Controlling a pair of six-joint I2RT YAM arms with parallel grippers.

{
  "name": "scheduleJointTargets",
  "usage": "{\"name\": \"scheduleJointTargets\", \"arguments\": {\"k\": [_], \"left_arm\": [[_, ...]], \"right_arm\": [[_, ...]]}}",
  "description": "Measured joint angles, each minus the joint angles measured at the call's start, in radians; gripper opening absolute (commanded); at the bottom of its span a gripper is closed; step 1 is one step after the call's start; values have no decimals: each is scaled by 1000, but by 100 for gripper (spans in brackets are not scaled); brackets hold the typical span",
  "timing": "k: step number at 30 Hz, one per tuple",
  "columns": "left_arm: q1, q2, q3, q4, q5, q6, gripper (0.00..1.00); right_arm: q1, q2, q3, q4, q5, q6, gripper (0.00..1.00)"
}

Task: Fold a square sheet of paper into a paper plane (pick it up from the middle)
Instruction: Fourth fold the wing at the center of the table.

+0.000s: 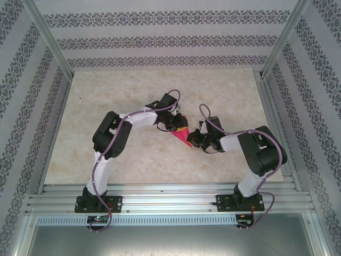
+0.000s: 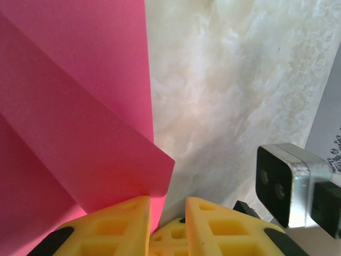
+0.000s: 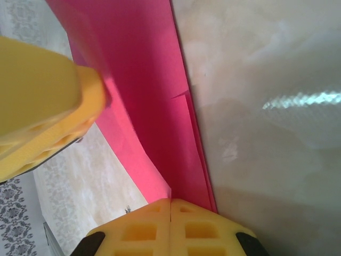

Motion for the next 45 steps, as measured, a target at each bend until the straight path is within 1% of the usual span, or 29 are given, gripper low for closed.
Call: {"name": "scheduleJointTargets", "arguments": {"k": [6,8,9,12,13,17,19,23,26,30,34,45], "left_arm": [[0,45,18,0,0,0,26],[0,47,19,0,0,0,25],[0,47,21,-1,-1,0,25],[0,47,22,0,-5,0,25],[0,47,22,-1,-6,0,25],[0,48,23,-1,-16,0,24],[0,48,23,-1,-21,0,24],[0,48,23,-1,-23,0,24],[0,48,23,-1,-23,0,24],[0,48,23,0,-23,0,24],[0,48,23,0,-23,0,24],[0,48,23,0,-23,-3,24]], "right_arm": [[0,1,1,0,0,0,3],[0,1,2,0,0,1,7],[0,1,2,0,0,1,11],[0,-2,2,4,-7,4,13],[0,-5,2,3,-7,4,17],[0,-66,2,-41,3,-13,17],[0,-122,2,-91,34,-48,20],[11,-227,15,-217,142,-168,21],[45,-247,43,-309,232,-269,21],[109,-247,71,-386,317,-361,23],[141,-237,98,-419,367,-404,23],[187,-136,148,-424,396,-431,21]]}}
